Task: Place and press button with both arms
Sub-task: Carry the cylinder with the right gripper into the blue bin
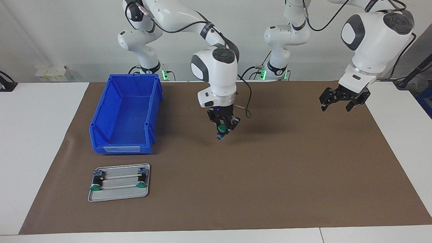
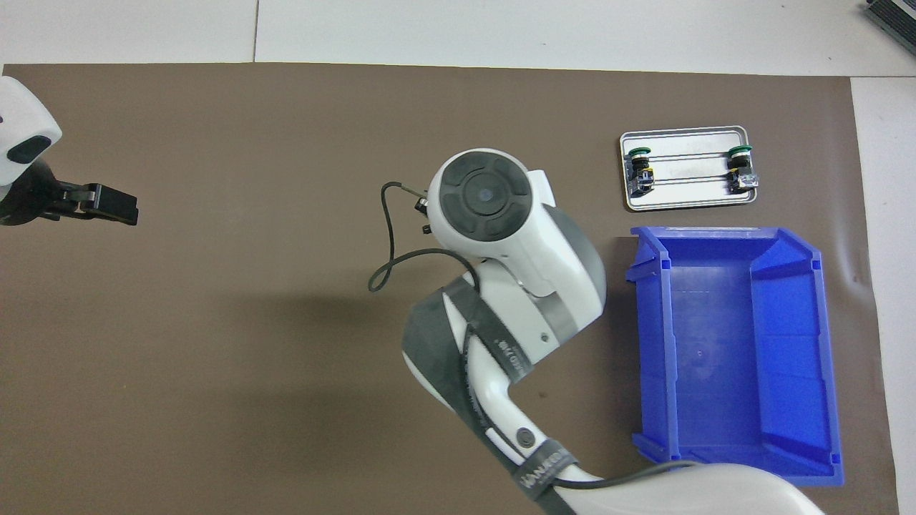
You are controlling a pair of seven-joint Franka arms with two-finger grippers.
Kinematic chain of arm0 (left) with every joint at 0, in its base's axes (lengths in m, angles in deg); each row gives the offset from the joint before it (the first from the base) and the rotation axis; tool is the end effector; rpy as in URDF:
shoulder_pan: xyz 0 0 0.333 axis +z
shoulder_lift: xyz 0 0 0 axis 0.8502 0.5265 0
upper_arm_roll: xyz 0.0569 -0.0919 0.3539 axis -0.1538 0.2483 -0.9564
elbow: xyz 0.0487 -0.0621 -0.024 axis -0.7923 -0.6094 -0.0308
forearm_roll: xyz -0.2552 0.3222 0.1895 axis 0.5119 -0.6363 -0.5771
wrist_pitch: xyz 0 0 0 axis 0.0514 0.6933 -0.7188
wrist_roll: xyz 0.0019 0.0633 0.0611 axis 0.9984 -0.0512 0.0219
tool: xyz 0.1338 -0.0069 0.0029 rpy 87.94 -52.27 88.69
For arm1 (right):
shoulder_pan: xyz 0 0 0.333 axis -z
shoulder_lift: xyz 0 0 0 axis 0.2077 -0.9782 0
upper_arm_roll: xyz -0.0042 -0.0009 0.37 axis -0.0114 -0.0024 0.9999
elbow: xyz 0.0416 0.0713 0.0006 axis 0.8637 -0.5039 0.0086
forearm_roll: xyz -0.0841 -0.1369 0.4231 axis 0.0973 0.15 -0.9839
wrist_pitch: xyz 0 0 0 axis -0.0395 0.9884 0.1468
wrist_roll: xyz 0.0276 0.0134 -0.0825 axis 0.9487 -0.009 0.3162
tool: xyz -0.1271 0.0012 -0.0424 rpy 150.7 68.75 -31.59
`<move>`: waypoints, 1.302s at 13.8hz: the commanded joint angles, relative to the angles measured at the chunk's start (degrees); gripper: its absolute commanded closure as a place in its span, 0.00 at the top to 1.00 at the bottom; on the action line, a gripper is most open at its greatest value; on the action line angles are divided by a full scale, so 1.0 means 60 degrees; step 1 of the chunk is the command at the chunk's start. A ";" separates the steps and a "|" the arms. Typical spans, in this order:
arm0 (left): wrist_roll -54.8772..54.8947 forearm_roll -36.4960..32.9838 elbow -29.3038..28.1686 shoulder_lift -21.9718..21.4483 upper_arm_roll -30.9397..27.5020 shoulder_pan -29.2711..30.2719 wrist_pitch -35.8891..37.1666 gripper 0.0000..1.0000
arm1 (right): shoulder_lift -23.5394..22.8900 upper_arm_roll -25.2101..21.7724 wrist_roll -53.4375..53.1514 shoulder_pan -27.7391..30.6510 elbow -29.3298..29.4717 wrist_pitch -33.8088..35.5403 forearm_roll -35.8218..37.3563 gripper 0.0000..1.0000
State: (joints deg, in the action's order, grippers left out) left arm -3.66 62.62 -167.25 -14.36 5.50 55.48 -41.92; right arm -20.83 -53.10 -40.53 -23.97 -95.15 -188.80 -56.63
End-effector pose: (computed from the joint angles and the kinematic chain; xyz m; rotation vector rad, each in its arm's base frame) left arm 0.6429 -0.0222 0.5852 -3.1137 0.1900 -0.0428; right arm 0.6481 0.3919 0.4897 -3.0011 0.7693 -0.1752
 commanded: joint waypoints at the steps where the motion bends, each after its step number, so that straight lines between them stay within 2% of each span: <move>1: -0.0005 -0.0179 -0.0366 -0.0304 -0.0040 -0.0040 -0.0160 1.00 | 0.1233 0.0071 0.2073 0.0935 -0.1101 0.0406 -0.0055 0.00; 4: -0.0005 -0.0179 -0.0366 -0.0304 -0.0025 -0.0026 -0.0160 1.00 | 0.2785 0.0071 0.5134 0.2370 -0.2418 0.0889 -0.0085 0.00; 7: -0.0005 -0.0179 -0.0366 -0.0304 -0.0040 -0.0040 -0.0160 1.00 | 0.3784 0.0071 0.7858 0.3732 -0.3604 0.1257 -0.0099 0.00; 10: -0.0005 -0.0193 -0.0366 -0.0304 -0.0040 -0.0026 -0.0160 1.00 | 0.4575 0.0042 1.0729 0.5213 -0.5535 0.0148 -0.0962 0.00; 12: -0.0005 -0.0179 -0.0366 -0.0304 -0.0040 -0.0026 -0.0160 1.00 | 0.4796 0.0027 1.2167 0.5829 -0.6476 -0.0527 -0.1065 0.00; 15: -0.0005 -0.0179 -0.0366 -0.0304 -0.0025 -0.0026 -0.0160 1.00 | 0.4681 0.0027 1.3883 0.6373 -0.7283 -0.1333 -0.1738 0.00; 18: -0.0005 -0.0179 -0.0366 -0.0304 -0.0025 -0.0026 -0.0160 1.00 | 0.4344 0.0027 1.4108 0.6287 -0.7725 -0.2081 -0.2237 0.00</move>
State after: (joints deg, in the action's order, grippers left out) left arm -3.66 62.61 -167.32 -14.54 5.49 55.48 -41.92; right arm 5.20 -53.59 42.23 13.73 -139.23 -198.51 -67.49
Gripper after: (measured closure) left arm 0.000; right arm 0.590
